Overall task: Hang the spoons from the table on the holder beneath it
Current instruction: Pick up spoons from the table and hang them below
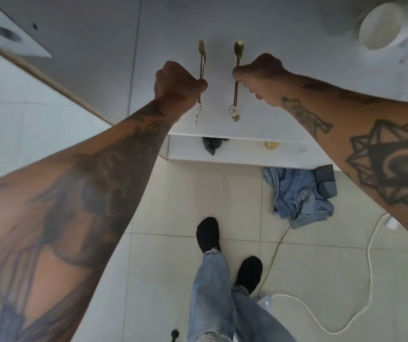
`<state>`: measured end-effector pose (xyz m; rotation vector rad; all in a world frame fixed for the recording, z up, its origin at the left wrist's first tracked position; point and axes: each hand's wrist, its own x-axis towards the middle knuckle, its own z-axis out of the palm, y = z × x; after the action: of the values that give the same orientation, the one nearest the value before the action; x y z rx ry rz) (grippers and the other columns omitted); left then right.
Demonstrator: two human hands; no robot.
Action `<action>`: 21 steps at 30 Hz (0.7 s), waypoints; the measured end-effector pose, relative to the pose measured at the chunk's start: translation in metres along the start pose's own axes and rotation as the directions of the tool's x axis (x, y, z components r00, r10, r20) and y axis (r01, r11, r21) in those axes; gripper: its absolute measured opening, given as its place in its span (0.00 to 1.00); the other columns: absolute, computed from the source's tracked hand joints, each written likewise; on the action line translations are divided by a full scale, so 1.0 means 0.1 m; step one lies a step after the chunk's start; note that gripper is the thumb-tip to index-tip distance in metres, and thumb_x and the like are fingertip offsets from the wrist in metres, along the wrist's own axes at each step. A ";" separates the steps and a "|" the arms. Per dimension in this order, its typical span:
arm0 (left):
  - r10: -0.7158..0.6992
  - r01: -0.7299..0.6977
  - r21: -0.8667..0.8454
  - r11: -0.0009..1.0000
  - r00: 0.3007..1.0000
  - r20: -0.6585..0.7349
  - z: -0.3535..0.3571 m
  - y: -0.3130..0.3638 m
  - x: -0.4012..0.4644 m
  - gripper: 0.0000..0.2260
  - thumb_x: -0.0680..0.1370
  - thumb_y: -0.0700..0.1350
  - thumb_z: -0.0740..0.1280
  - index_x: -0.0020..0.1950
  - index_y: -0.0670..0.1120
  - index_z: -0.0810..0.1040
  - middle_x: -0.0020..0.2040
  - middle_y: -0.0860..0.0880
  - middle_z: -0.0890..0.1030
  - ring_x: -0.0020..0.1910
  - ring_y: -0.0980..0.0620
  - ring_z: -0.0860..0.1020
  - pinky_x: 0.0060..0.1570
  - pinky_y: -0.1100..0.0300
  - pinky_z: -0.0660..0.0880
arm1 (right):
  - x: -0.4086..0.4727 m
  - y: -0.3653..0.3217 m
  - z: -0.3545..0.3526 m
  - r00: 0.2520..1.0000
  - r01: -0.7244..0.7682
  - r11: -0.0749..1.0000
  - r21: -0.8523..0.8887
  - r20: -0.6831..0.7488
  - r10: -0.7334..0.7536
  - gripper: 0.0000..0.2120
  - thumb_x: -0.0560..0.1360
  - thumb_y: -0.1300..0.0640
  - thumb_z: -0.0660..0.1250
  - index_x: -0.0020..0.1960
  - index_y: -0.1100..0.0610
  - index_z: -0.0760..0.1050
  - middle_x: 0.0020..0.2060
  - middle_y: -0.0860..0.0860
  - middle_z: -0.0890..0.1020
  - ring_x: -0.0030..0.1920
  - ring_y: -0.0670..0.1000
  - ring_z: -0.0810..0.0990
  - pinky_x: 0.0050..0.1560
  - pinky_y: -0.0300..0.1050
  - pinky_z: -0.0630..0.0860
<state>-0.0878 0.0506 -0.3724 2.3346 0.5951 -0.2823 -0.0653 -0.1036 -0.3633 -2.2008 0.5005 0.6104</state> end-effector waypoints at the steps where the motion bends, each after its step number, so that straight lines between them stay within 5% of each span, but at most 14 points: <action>1: -0.002 0.002 0.005 1.000 1.000 -0.001 0.02 0.01 0.04 0.14 0.71 0.49 0.75 0.50 0.40 0.85 0.46 0.46 0.87 0.47 0.48 0.86 0.52 0.54 0.83 | 0.05 -0.02 0.00 1.000 0.000 1.000 -0.018 -0.020 0.000 0.12 0.73 0.55 0.65 0.32 0.56 0.67 0.29 0.49 0.70 0.26 0.46 0.67 0.25 0.38 0.64; 7: -0.030 0.030 -0.011 0.999 1.000 -0.005 0.11 -0.02 0.13 0.14 0.71 0.47 0.75 0.51 0.39 0.85 0.48 0.44 0.87 0.48 0.46 0.86 0.52 0.53 0.84 | 0.19 -0.01 0.02 0.998 0.000 0.996 -0.087 -0.059 -0.005 0.09 0.70 0.55 0.66 0.33 0.57 0.71 0.30 0.50 0.74 0.26 0.46 0.70 0.24 0.39 0.66; 11: -0.036 0.035 -0.021 0.999 0.999 -0.012 0.11 -0.03 0.13 0.14 0.72 0.47 0.75 0.51 0.38 0.84 0.49 0.44 0.87 0.49 0.47 0.85 0.50 0.56 0.82 | 0.20 0.01 -0.01 0.994 -0.007 0.993 -0.117 -0.109 -0.006 0.08 0.72 0.54 0.67 0.45 0.60 0.78 0.41 0.54 0.79 0.35 0.51 0.77 0.26 0.38 0.68; 13: -0.035 0.035 -0.010 0.999 0.999 -0.029 0.09 -0.02 0.12 0.09 0.72 0.46 0.75 0.41 0.41 0.81 0.43 0.46 0.84 0.45 0.49 0.84 0.44 0.59 0.80 | 0.19 0.01 -0.05 0.992 0.004 0.993 -0.121 -0.124 -0.020 0.13 0.74 0.50 0.66 0.41 0.60 0.76 0.40 0.55 0.78 0.36 0.52 0.76 0.28 0.39 0.69; 15: -0.042 0.042 -0.001 0.999 0.998 -0.037 0.05 -0.02 0.10 0.13 0.73 0.45 0.74 0.32 0.46 0.72 0.36 0.49 0.79 0.40 0.50 0.81 0.40 0.61 0.75 | 0.15 0.01 -0.10 0.990 0.009 0.993 -0.114 -0.141 -0.025 0.17 0.75 0.46 0.65 0.38 0.60 0.75 0.38 0.55 0.78 0.34 0.52 0.76 0.33 0.43 0.73; 18: -0.045 0.045 0.004 0.999 0.998 -0.037 -0.03 -0.03 0.03 0.17 0.73 0.44 0.72 0.29 0.46 0.68 0.28 0.51 0.72 0.34 0.52 0.76 0.38 0.61 0.72 | 0.04 0.00 -0.17 0.987 0.013 0.993 -0.122 -0.159 -0.032 0.17 0.75 0.45 0.65 0.45 0.60 0.77 0.38 0.55 0.78 0.39 0.54 0.77 0.39 0.43 0.75; 21: -0.017 0.019 0.045 0.999 0.999 -0.039 -0.14 -0.02 -0.09 0.17 0.73 0.43 0.70 0.28 0.46 0.66 0.27 0.52 0.69 0.27 0.56 0.69 0.35 0.64 0.70 | -0.12 -0.02 -0.26 0.986 0.029 0.992 -0.120 -0.157 -0.048 0.18 0.74 0.44 0.66 0.41 0.60 0.76 0.41 0.56 0.78 0.40 0.54 0.77 0.45 0.46 0.79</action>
<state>-0.0965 0.0585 -0.3602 2.3836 0.6350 -0.2623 -0.0666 -0.1201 -0.3405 -2.3787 0.5144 0.4545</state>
